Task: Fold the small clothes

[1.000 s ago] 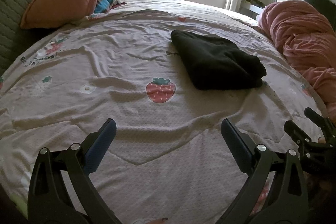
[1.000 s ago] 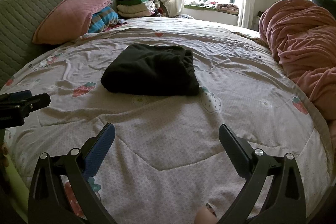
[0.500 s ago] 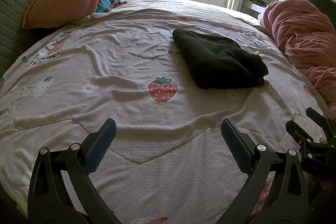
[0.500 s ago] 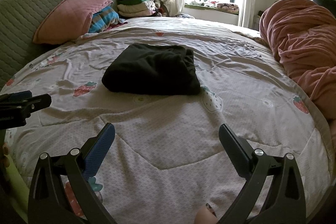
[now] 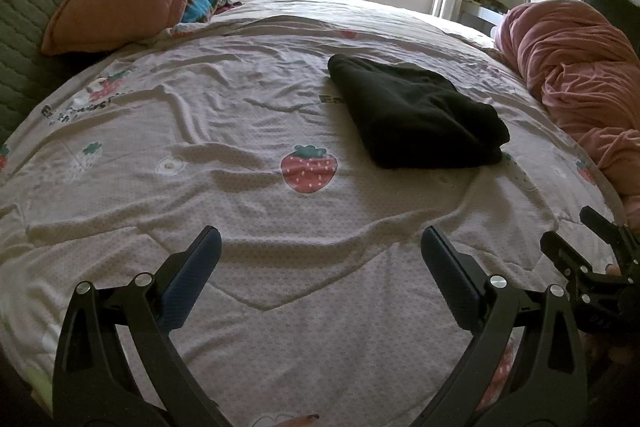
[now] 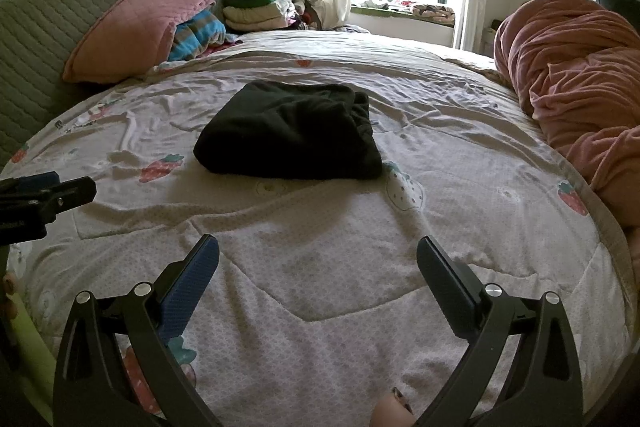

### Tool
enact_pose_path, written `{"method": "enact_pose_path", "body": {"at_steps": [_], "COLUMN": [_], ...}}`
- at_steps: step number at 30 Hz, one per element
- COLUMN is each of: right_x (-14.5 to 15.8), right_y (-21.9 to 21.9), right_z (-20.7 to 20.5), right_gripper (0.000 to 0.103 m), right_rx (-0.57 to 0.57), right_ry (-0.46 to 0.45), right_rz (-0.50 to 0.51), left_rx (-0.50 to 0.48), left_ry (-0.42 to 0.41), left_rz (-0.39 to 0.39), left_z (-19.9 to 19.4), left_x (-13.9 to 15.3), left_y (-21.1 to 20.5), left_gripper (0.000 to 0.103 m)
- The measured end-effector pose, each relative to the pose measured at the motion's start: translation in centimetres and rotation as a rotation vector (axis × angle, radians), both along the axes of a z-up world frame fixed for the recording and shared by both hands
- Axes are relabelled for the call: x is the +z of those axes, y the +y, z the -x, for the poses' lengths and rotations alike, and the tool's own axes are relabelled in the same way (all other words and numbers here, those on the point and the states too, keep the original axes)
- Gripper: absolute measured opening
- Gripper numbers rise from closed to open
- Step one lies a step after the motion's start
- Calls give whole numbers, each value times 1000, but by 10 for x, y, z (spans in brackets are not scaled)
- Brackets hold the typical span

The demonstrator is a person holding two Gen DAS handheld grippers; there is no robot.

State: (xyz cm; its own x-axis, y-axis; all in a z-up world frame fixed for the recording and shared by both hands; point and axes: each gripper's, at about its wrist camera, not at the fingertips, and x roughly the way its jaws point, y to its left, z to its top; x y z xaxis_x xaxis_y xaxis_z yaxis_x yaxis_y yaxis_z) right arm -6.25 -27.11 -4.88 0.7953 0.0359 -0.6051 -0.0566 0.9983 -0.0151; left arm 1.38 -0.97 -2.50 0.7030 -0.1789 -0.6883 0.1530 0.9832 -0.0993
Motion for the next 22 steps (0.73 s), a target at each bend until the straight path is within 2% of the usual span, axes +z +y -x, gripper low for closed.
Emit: {"method": "enact_pose_path", "body": {"at_steps": [7,10,13,16,18,19,20,22], "right_x": [1,3,12,25,30,30,28,24], "right_y": [-8,-25,-60,-120,-184,-213,-251,-299], "right_z": [2,4,12,31,57,72,95,132], "right_gripper": [98,98,98,98,98,98,98,98], "right_rx": [-38,-108,-242,-442,-656,-757,-906,-1093], "right_ry": [3,19,21,-22,-17,-16,-9,1], "right_rz": [-6,-22,-50,-27,-39,-42,-36,0], "left_rx": [-25,-33,-7,77,143,193,244,377], "left_ry": [16,30,53,107,138,136,132,131], "left_rz": [-2,1,17,45,44,31,14,-37], "left_z": [3,4,-3,-28,-49,-58,-65,-81], "left_x": [-4,-6,-7,-5,-4,-2,-1,-1], "left_y": [-3,-3,10,46,86,106,128,187], "left_gripper": [94,94,94,94,94,94,94,94]}}
